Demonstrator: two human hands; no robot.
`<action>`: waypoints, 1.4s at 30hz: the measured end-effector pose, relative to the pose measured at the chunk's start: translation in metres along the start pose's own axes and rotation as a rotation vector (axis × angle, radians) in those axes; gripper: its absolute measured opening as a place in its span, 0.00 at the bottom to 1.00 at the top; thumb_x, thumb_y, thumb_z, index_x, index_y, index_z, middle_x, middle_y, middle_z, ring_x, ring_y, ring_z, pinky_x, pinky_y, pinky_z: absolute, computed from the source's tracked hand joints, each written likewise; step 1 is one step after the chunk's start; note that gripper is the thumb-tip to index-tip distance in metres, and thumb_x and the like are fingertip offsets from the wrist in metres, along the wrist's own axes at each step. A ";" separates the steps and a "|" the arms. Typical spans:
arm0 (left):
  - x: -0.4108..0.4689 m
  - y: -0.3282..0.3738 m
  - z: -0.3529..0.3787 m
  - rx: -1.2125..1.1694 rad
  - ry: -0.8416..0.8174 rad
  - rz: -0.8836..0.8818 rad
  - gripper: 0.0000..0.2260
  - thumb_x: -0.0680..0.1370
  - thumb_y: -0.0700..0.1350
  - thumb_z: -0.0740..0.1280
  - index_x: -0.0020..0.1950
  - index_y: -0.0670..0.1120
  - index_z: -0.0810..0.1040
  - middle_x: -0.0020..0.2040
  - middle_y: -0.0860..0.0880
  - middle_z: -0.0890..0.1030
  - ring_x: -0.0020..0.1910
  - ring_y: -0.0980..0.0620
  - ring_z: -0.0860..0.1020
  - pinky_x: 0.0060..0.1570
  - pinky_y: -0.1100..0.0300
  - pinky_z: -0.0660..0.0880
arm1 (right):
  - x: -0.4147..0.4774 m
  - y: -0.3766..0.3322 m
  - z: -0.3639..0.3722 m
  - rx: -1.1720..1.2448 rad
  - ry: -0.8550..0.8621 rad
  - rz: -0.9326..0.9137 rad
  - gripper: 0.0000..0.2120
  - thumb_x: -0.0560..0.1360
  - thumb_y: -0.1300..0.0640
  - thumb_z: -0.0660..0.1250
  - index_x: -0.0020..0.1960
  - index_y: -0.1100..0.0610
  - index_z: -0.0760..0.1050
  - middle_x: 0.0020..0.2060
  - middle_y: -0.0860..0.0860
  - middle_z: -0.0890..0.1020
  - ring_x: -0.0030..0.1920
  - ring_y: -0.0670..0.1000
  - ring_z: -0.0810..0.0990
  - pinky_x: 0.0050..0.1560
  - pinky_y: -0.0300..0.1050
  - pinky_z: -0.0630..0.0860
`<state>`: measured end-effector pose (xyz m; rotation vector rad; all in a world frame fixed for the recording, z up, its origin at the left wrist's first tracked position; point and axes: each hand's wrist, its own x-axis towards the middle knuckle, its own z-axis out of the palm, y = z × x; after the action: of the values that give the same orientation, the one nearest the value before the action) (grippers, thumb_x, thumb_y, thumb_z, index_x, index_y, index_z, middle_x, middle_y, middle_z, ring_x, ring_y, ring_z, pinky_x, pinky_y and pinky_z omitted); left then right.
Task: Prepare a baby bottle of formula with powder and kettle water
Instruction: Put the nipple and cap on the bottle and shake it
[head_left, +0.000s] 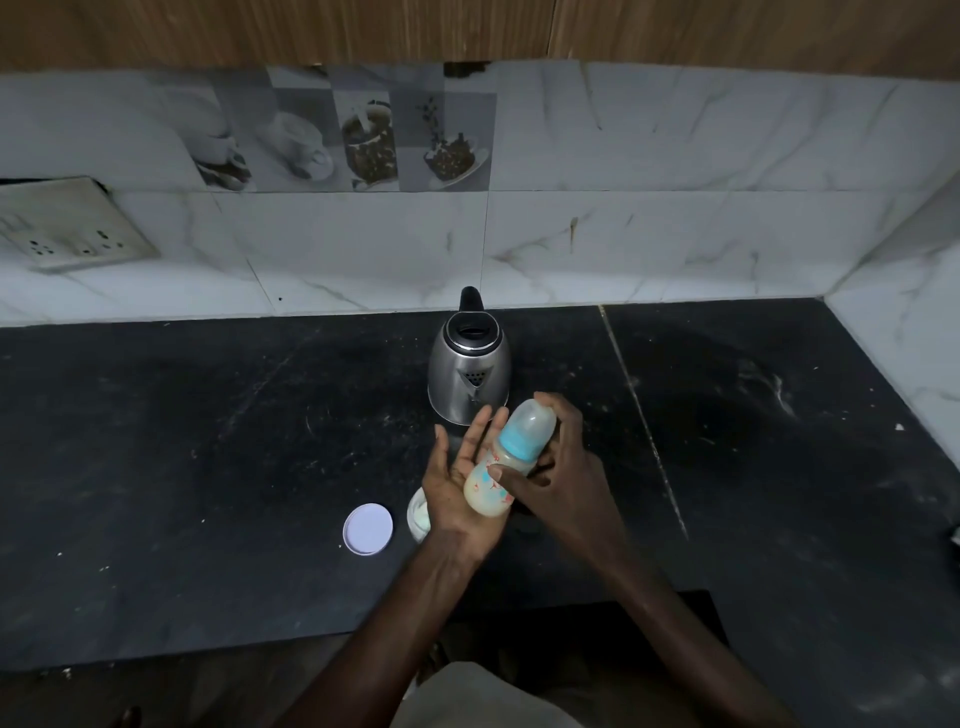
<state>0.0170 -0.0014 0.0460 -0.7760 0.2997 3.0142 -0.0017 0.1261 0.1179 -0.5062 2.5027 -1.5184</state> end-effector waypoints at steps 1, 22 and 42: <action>-0.001 -0.001 0.001 0.008 0.005 0.001 0.30 0.82 0.63 0.64 0.75 0.42 0.76 0.74 0.39 0.77 0.76 0.36 0.72 0.80 0.39 0.61 | 0.001 -0.003 -0.002 -0.033 -0.008 -0.015 0.43 0.69 0.52 0.82 0.74 0.37 0.60 0.59 0.41 0.82 0.49 0.44 0.86 0.50 0.51 0.85; 0.000 -0.005 0.005 0.083 0.054 0.076 0.31 0.83 0.64 0.61 0.76 0.43 0.75 0.73 0.40 0.78 0.74 0.42 0.76 0.77 0.46 0.67 | -0.001 -0.013 -0.018 0.089 0.419 -0.063 0.40 0.70 0.53 0.82 0.75 0.47 0.63 0.59 0.46 0.82 0.51 0.43 0.86 0.49 0.43 0.85; -0.001 -0.014 -0.004 0.081 0.076 0.058 0.31 0.83 0.64 0.62 0.75 0.42 0.76 0.75 0.39 0.76 0.76 0.39 0.72 0.79 0.41 0.64 | -0.013 -0.015 -0.011 -0.044 0.212 -0.030 0.42 0.69 0.56 0.81 0.76 0.44 0.63 0.60 0.37 0.79 0.53 0.39 0.84 0.52 0.46 0.85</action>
<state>0.0202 0.0113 0.0405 -0.8915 0.4500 3.0086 0.0100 0.1332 0.1359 -0.4104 2.7033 -1.6087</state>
